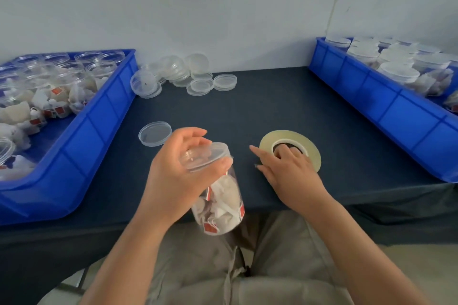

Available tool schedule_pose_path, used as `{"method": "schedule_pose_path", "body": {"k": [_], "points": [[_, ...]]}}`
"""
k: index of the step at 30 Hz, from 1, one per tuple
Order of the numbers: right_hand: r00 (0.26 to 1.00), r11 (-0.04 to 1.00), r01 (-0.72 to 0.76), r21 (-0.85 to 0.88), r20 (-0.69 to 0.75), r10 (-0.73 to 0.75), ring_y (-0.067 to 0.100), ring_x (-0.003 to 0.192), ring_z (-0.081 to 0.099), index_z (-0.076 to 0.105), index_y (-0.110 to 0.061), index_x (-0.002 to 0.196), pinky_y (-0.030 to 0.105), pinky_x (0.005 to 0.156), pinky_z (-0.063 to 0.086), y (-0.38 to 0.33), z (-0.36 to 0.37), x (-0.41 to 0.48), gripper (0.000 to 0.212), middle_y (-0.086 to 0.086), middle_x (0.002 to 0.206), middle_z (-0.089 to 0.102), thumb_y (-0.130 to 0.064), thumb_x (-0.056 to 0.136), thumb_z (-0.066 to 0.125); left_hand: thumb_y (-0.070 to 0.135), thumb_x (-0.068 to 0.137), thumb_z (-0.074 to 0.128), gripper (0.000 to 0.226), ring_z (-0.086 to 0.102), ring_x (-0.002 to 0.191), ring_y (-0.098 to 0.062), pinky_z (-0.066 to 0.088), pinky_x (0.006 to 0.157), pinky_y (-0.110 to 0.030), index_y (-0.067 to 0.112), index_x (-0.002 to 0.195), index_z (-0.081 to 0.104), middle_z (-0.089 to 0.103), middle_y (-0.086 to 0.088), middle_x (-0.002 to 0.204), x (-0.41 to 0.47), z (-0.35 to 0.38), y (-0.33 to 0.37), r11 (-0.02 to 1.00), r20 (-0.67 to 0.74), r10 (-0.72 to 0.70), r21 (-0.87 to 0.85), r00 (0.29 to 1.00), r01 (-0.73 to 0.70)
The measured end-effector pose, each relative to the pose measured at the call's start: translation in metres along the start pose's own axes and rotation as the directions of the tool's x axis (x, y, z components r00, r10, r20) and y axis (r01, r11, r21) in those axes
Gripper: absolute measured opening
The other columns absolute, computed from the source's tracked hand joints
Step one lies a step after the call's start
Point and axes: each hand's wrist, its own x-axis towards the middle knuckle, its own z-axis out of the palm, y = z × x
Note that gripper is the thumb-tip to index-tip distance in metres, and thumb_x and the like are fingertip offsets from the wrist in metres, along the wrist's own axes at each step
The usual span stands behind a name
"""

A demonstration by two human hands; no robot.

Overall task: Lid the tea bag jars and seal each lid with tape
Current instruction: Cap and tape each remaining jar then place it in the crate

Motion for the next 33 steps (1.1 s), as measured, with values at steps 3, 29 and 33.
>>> {"method": "schedule_pose_path", "body": {"k": [3,29,33], "points": [[0.999,0.997,-0.046,0.055,0.001,0.046,0.019,0.103,0.048,0.049,-0.047,0.153,0.039,0.100,0.045,0.001,0.004,0.000,0.047,-0.008,0.106,0.045,-0.057,0.108,0.039,0.072,0.063,0.080,0.067,0.064,0.115,0.007,0.054,0.086,-0.029,0.047,0.122,0.062,0.070,0.025,0.122,0.005,-0.001,-0.002,1.000,-0.013,-0.016,-0.011,1.000,0.016],[0.975,-0.379,-0.215,0.900,0.172,-0.144,0.029,0.110,0.068,0.052,-0.008,0.140,0.052,0.098,0.055,-0.080,-0.046,-0.034,0.039,0.012,0.133,0.067,-0.029,0.107,0.059,0.088,0.084,0.058,0.074,0.074,0.115,-0.025,0.056,0.100,-0.060,0.038,0.139,0.057,0.075,0.002,0.127,-0.002,0.015,-0.008,0.928,0.091,-0.011,-0.371,0.996,0.044],[0.982,-0.420,-0.187,0.888,0.169,-0.080,0.027,0.109,0.071,0.058,-0.014,0.135,0.042,0.091,0.061,-0.087,-0.042,-0.034,0.039,0.012,0.135,0.068,-0.035,0.103,0.064,0.100,0.073,0.053,0.074,0.077,0.107,-0.024,0.058,0.097,-0.058,0.039,0.110,0.074,0.078,0.000,0.115,-0.005,0.026,-0.006,0.898,-0.060,-0.133,-0.429,0.989,0.095]]}}
